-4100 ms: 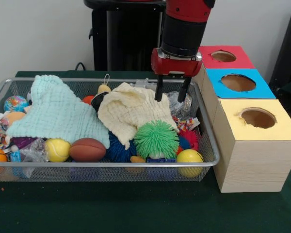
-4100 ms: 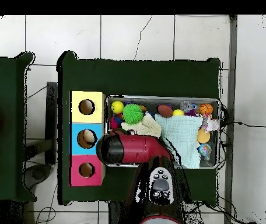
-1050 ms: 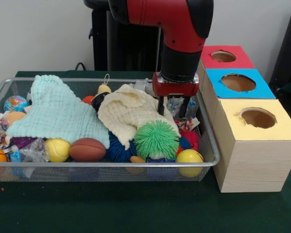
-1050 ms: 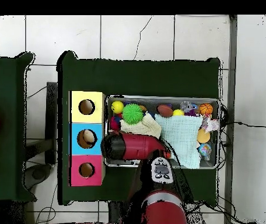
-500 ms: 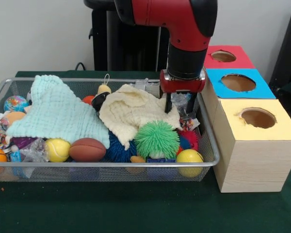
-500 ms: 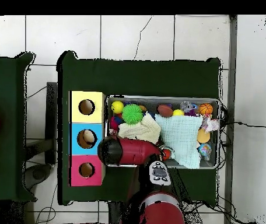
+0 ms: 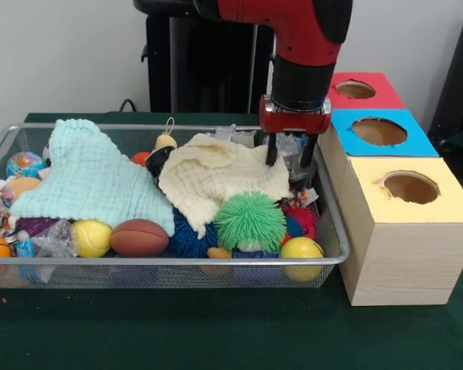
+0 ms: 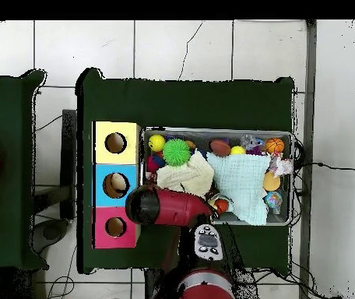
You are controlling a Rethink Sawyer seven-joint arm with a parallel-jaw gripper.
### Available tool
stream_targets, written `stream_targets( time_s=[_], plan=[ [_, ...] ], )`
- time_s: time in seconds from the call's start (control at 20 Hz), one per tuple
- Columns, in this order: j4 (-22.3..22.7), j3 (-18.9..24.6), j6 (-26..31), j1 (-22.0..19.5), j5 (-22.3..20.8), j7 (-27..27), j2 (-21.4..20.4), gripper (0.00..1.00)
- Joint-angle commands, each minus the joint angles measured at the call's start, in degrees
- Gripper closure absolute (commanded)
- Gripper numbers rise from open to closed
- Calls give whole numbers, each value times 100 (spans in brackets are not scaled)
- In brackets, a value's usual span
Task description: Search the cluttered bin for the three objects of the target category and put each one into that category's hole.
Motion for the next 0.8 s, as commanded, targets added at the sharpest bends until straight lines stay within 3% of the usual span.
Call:
stream_targets(
  time_s=[0.05, 0.35, 0.8],
  plan=[
    [608, -500, -101, 752, 663, 2296, -88, 0],
    [648, -1375, 284, 1456, 988, 2719, -250, 0],
    [555, -1108, -279, 1173, 879, 2554, -3, 0]
  ],
)
